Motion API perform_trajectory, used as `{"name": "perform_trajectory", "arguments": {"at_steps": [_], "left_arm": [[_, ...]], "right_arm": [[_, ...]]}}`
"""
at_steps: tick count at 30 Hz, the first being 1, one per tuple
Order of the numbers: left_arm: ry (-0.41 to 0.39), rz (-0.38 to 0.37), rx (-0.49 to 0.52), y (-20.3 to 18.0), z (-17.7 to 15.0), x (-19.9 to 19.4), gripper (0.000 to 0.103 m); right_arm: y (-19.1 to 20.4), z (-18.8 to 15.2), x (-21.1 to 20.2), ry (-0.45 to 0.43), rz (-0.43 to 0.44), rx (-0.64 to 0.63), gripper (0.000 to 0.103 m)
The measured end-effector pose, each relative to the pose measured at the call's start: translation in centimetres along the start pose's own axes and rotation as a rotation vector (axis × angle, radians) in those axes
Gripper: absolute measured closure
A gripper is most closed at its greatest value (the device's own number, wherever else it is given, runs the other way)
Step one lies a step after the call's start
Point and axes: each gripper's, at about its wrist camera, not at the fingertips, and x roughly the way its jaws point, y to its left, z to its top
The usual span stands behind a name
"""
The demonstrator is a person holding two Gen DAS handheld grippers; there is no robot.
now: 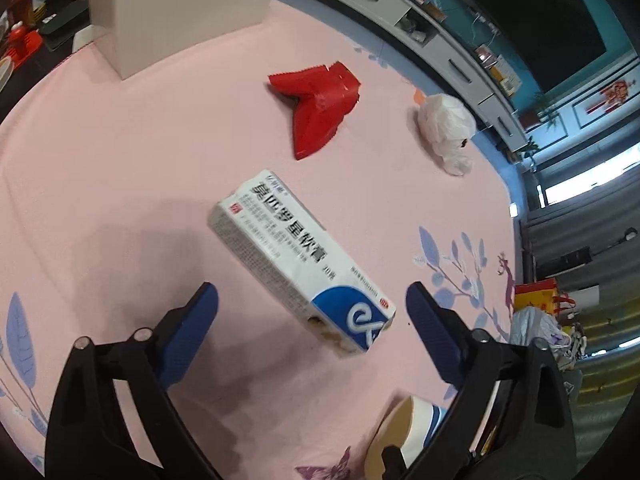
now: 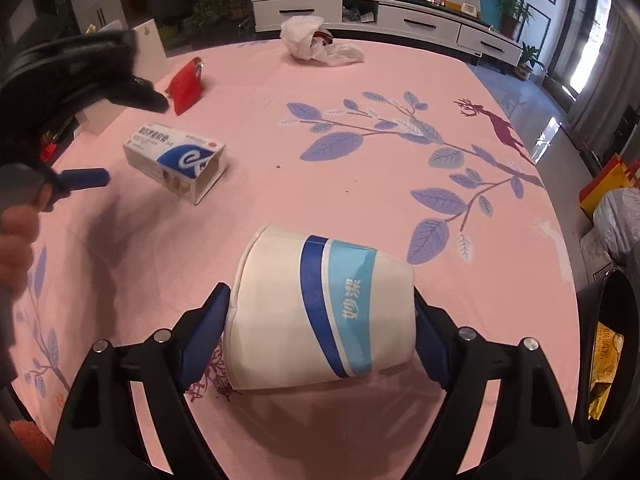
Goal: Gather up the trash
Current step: 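Grasp the white paper cup with the right tool while the left tool grasps the ointment box, then carry the paper cup and ointment box over the black bin with both tools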
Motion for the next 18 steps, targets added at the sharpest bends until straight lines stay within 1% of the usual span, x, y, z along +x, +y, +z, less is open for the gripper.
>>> {"name": "perform_trajectory", "arguments": {"at_steps": [1, 2, 5, 9, 10, 11, 13, 15, 16, 18], "left_arm": [[0.006, 0.016, 0.004, -0.5, 0.2, 0.4, 0.021], [0.013, 0.047, 0.011, -1.2, 0.5, 1.0, 0.023], [0.03, 0.148, 0.018, -2.7, 1.2, 2.5, 0.025], [0.077, 0.239, -0.004, -3.5, 1.4, 4.5, 0.028], [0.052, 0.265, 0.009, -3.9, 1.4, 4.4, 0.034], [0.052, 0.292, 0.02, -4.2, 1.4, 4.6, 0.036], [0.039, 0.306, 0.028, -4.7, 1.2, 4.6, 0.041], [0.013, 0.298, 0.048, -5.2, 0.9, 4.5, 0.049], [0.002, 0.287, 0.052, -5.3, 0.7, 4.3, 0.055], [-0.013, 0.268, 0.054, -5.6, 0.0, 4.0, 0.058]], "right_arm": [[-0.5, 0.1, -0.1, -0.002, 0.0, 0.015, 0.02], [-0.9, 0.3, -0.2, -0.004, 0.001, 0.026, 0.02], [-2.4, 0.7, -0.8, -0.018, 0.011, 0.074, 0.02], [-4.1, 1.1, -1.7, -0.042, 0.008, 0.118, 0.02], [-4.4, 1.1, -1.9, -0.045, 0.009, 0.125, 0.02], [-4.8, 1.1, -2.1, -0.049, 0.012, 0.134, 0.02], [-5.5, 1.2, -2.6, -0.061, 0.022, 0.161, 0.02], [-6.1, 1.2, -3.1, -0.073, 0.024, 0.176, 0.02], [-6.2, 1.2, -3.3, -0.078, 0.022, 0.179, 0.02], [-6.7, 1.3, -3.8, -0.092, 0.013, 0.189, 0.02]]}}
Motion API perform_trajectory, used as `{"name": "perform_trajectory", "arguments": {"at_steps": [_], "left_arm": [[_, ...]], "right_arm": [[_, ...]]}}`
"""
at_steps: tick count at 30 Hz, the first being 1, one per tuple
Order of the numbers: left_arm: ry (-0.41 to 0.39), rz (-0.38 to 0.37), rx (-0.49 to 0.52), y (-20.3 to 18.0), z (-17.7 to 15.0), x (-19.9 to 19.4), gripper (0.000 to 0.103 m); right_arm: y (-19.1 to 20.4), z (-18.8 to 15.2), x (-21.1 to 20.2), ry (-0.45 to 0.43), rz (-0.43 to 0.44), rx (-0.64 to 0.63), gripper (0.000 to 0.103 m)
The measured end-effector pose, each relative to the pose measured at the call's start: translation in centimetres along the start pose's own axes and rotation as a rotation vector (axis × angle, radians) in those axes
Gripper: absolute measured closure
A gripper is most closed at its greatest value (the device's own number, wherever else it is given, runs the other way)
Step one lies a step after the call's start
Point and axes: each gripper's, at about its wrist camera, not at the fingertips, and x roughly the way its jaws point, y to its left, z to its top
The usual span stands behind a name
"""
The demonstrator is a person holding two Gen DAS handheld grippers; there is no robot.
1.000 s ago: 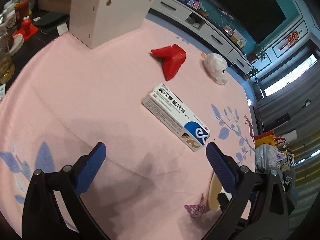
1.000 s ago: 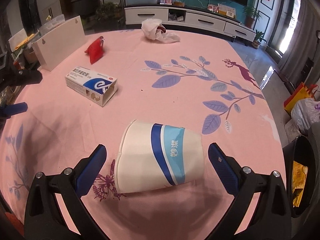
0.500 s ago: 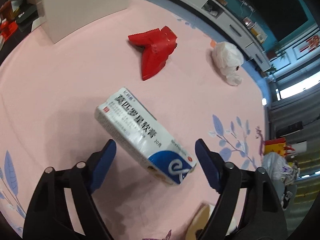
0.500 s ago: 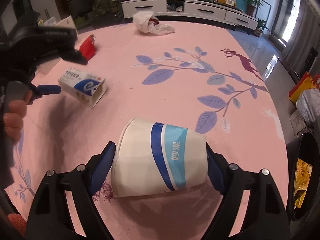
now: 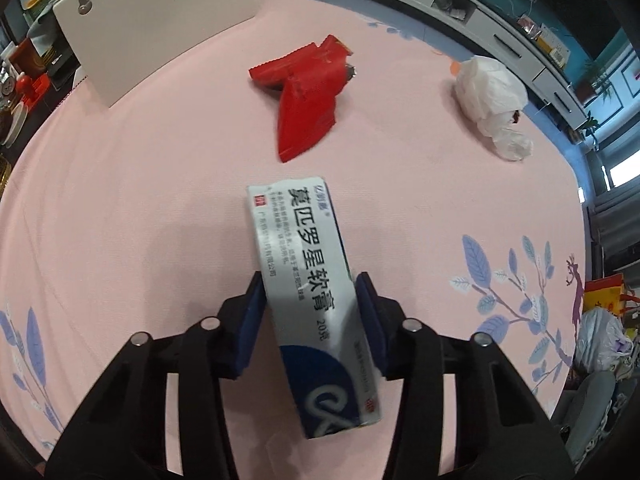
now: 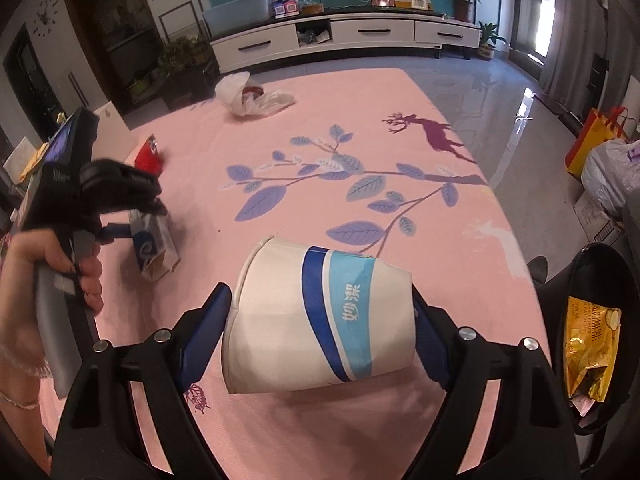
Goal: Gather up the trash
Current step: 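Carry the paper cup and ointment box over the black bin with both tools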
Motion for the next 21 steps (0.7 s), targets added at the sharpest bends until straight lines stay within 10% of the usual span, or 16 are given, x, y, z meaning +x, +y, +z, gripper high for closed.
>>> {"name": "perform_trajectory", "arguments": {"at_steps": [6, 15, 21], "left_arm": [[-0.108, -0.099, 0.144, -3.5, -3.0, -3.8, 0.061], [-0.238, -0.506, 0.413, -12.8, -12.0, -14.6, 0.061], [-0.19, -0.708, 0.622, -18.9, -20.0, -17.3, 0.061]], "right_arm": [[-2.3, 0.9, -2.7, -0.076, -0.055, 0.027, 0.02], [-11.9, 0.7, -9.7, -0.23, -0.193, 0.242, 0.02], [-18.3, -1.6, -14.1, -0.314, -0.277, 0.403, 0.02]]}}
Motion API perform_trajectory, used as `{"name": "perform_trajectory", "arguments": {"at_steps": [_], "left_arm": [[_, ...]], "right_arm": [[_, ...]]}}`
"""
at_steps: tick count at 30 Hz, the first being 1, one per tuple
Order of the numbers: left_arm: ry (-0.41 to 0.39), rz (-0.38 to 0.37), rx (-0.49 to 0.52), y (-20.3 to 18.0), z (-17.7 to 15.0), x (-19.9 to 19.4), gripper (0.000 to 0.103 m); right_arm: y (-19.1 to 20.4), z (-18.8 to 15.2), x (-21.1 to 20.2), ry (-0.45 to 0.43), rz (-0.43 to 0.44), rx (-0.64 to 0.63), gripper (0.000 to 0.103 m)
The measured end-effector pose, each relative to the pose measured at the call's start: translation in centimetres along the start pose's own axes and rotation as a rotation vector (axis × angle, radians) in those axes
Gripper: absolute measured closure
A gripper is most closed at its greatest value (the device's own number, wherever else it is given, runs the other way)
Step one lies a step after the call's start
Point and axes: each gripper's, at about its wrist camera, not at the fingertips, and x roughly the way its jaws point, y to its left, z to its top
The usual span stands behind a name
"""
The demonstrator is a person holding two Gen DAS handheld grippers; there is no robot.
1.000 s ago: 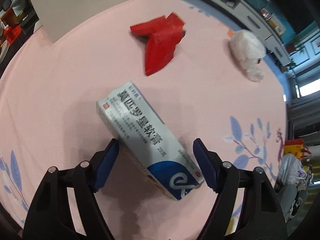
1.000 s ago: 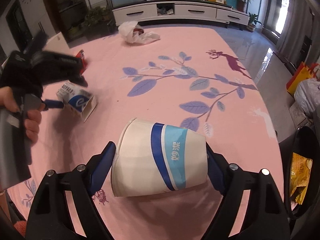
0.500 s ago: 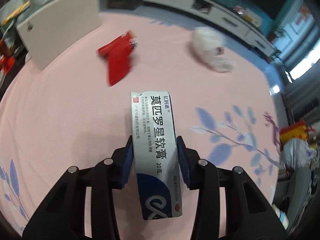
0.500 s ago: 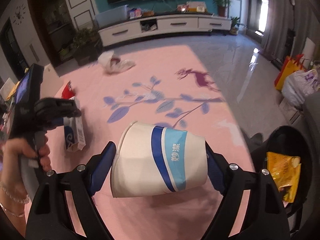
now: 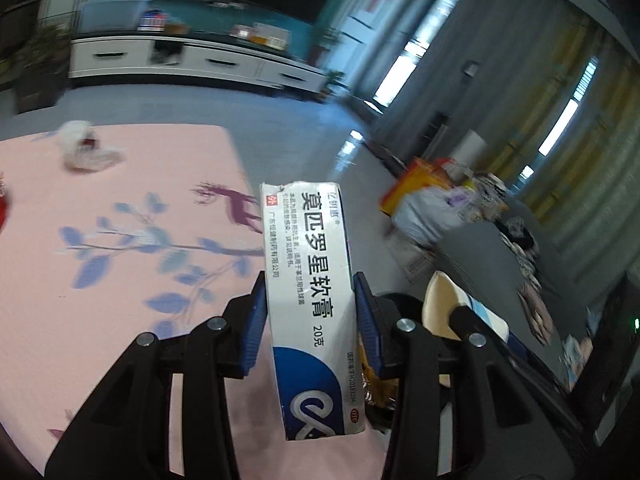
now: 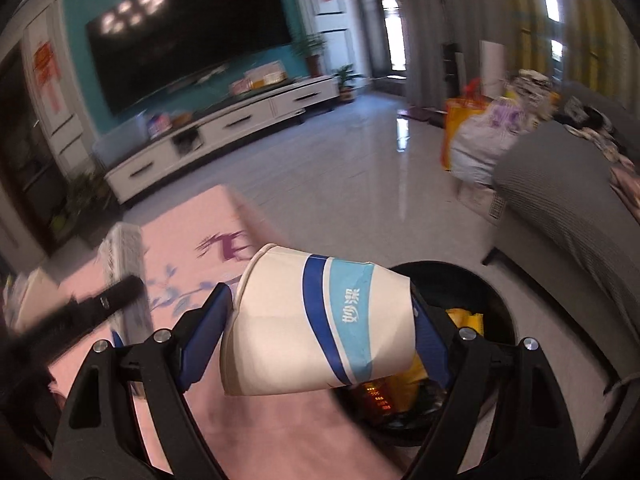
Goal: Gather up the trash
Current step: 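Carry the paper cup and ointment box over the black bin with both tools, then open both tools to drop the cup and ointment box into the bin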
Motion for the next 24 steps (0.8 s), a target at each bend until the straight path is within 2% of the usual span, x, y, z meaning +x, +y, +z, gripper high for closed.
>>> {"name": "perform_trajectory", "arguments": {"at_steps": [1, 5, 11, 16, 24], "left_arm": [[0.015, -0.038, 0.025, -1.6, -0.6, 0.8, 0.061], [0.071, -0.095, 0.08, -5.1, -2.6, 3.7, 0.061], [0.172, -0.171, 0.095, -6.9, -4.5, 8.9, 0.061], [0.237, -0.176, 0.137, -7.8, -5.9, 12.2, 0.06], [0.32, -0.138, 0.156, -7.8, -7.9, 15.2, 0.059]], "right_arm": [[-1.0, 0.0, -0.2, -0.004, -0.012, 0.024, 0.02], [-5.1, -0.1, -0.3, -0.009, -0.081, 0.121, 0.02], [-10.7, -1.1, 0.4, 0.022, -0.143, 0.258, 0.02], [-12.9, -2.1, 2.4, 0.081, -0.148, 0.332, 0.02], [-12.8, -2.4, 4.0, 0.128, -0.136, 0.32, 0.02]]}}
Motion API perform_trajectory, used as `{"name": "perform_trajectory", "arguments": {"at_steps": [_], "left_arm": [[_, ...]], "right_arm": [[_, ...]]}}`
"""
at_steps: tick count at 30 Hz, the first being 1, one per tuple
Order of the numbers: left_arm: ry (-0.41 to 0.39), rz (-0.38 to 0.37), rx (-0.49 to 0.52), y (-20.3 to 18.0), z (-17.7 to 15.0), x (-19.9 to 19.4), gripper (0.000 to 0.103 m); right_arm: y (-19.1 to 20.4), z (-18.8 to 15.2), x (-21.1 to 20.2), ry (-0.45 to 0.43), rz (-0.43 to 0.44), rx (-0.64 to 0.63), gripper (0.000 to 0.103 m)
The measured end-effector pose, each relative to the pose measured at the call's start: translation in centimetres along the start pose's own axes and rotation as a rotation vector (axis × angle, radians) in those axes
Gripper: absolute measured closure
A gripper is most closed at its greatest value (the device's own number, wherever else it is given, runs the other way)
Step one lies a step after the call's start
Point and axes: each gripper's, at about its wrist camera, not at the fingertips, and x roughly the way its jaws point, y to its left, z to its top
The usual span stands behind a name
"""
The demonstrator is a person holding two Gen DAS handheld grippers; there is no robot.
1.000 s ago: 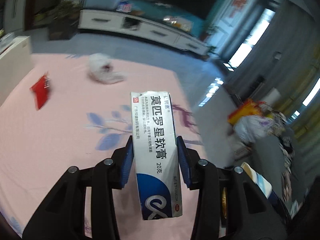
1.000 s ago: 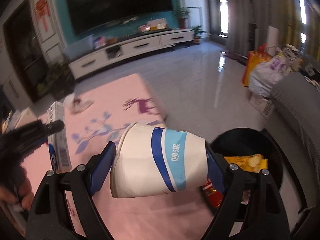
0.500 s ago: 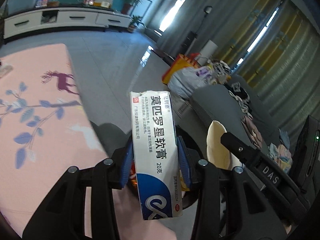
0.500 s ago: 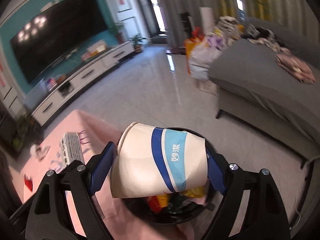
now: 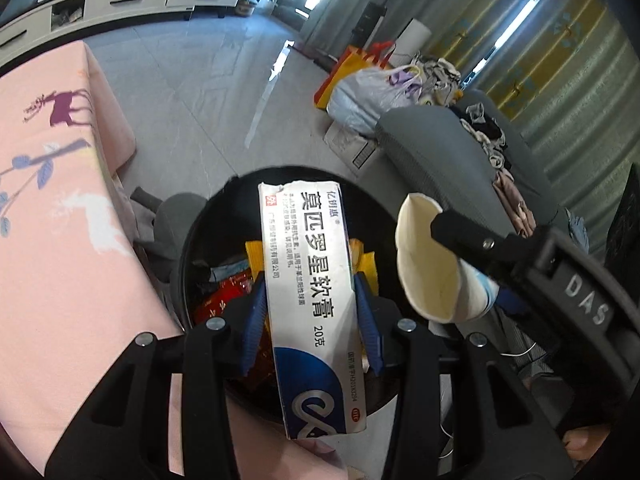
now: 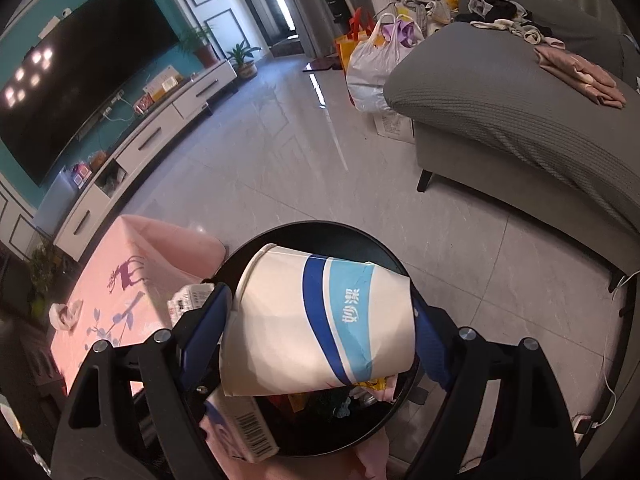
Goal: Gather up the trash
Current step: 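Open both tools to drop the cup and ointment box into the bin, then move both tools back over the table toward the remaining trash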
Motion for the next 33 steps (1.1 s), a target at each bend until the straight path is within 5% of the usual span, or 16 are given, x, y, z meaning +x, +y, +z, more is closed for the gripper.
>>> {"name": "perform_trajectory", "arguments": {"at_steps": [6, 10, 16, 27, 33], "left_arm": [[0.014, -0.004, -0.026, 0.8, 0.0, 0.1, 0.053], [-0.041, 0.007, -0.022, 1.1, 0.3, -2.0, 0.026], [-0.134, 0.095, 0.012, 2.2, 0.9, -6.6, 0.01], [-0.259, 0.332, -0.013, 9.0, 0.4, -14.8, 0.004], [-0.317, 0.476, -0.072, 16.0, 0.1, -20.7, 0.003]], "right_arm": [[0.4, 0.0, 0.2, 0.013, -0.004, -0.016, 0.02], [0.9, 0.0, -0.2, 0.0, -0.014, -0.036, 0.012], [2.7, -0.1, -1.1, -0.042, -0.002, -0.082, 0.008], [8.0, -1.2, -3.1, -0.1, 0.074, -0.205, 0.008], [15.6, -2.9, -3.1, -0.1, 0.146, -0.347, 0.008]]}}
